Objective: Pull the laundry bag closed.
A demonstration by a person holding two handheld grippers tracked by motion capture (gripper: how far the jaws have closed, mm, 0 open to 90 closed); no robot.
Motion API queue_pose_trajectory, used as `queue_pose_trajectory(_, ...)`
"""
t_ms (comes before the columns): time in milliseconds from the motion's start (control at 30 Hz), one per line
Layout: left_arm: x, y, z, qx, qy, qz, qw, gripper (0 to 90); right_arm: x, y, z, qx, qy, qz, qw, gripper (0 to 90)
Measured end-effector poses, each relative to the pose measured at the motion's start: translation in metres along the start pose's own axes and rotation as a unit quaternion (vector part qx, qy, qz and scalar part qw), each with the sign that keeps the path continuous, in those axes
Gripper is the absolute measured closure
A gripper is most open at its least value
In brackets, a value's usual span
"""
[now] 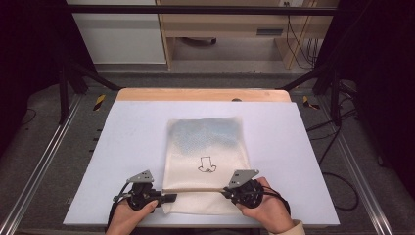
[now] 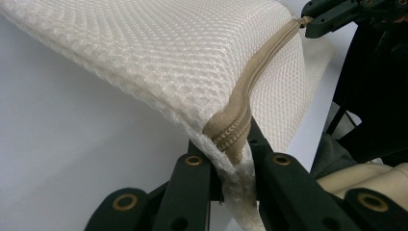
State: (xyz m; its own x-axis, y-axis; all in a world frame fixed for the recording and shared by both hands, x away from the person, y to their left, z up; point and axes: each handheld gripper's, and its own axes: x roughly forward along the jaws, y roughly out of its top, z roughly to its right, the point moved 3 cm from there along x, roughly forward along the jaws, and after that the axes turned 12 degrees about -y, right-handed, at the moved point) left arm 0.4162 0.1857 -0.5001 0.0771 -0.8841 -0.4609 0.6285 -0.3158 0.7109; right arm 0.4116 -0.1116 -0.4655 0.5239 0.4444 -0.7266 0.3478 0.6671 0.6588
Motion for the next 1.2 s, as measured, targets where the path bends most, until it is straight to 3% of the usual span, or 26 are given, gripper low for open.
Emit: queue_pose_trajectory(1200, 0.000, 0.001, 0.000, 0.004, 0.003, -0.002, 1.0000, 84.0, -0.012, -0.022, 0.015, 0.032, -0.011, 0.000, 0.9994, 81.9)
